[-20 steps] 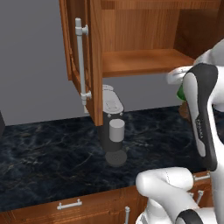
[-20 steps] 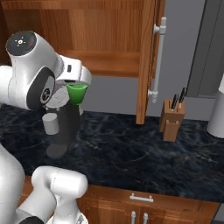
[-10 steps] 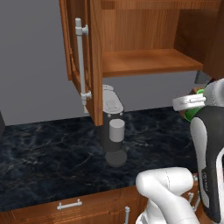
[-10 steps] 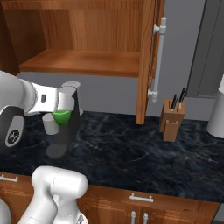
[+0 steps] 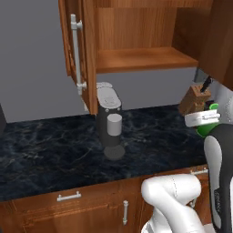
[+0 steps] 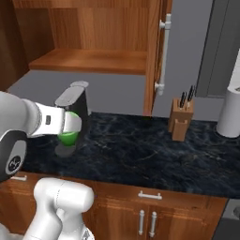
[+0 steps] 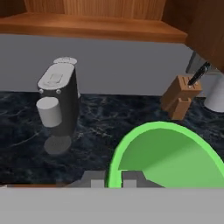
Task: Open the cabinet directly in front. Then move the beer and the cup to the dining counter with the candle on it.
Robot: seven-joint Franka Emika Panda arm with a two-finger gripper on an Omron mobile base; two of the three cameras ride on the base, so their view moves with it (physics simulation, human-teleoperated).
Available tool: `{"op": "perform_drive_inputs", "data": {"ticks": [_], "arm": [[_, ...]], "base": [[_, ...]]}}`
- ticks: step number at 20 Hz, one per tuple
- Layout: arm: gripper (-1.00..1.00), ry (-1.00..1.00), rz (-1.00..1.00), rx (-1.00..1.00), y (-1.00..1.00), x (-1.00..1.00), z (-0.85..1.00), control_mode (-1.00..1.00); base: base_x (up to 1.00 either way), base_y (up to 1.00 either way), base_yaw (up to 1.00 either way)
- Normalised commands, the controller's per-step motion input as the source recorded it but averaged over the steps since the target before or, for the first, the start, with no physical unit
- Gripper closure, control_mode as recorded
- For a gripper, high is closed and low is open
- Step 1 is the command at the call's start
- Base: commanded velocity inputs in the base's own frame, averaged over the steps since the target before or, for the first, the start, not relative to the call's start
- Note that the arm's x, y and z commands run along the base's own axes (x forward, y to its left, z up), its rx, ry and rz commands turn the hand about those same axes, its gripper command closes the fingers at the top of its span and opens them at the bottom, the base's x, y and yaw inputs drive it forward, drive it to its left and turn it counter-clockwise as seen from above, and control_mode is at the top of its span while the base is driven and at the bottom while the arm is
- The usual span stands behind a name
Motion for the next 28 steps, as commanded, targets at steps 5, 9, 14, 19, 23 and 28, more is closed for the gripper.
{"op": "perform_drive_inputs", "data": {"ticks": [5,9,14,19,23,28], "arm": [[1.00,0.00,0.00,0.00,0.00,0.00,0.00,1.00],[1.00,0.00,0.00,0.00,0.00,0.00,0.00,1.00],[1.00,0.00,0.00,0.00,0.00,0.00,0.00,1.00],[1.00,0.00,0.00,0.00,0.00,0.00,0.00,1.00],[1.00,0.00,0.00,0.00,0.00,0.00,0.00,1.00],[1.00,0.00,0.00,0.00,0.00,0.00,0.00,1.00]], "base": [[-0.65,-0.74,0.00],[0.00,-1.00,0.05],[0.00,-1.00,0.17],[0.00,-1.00,0.05],[0.00,-1.00,0.06],[-0.67,-0.81,0.49]]}}
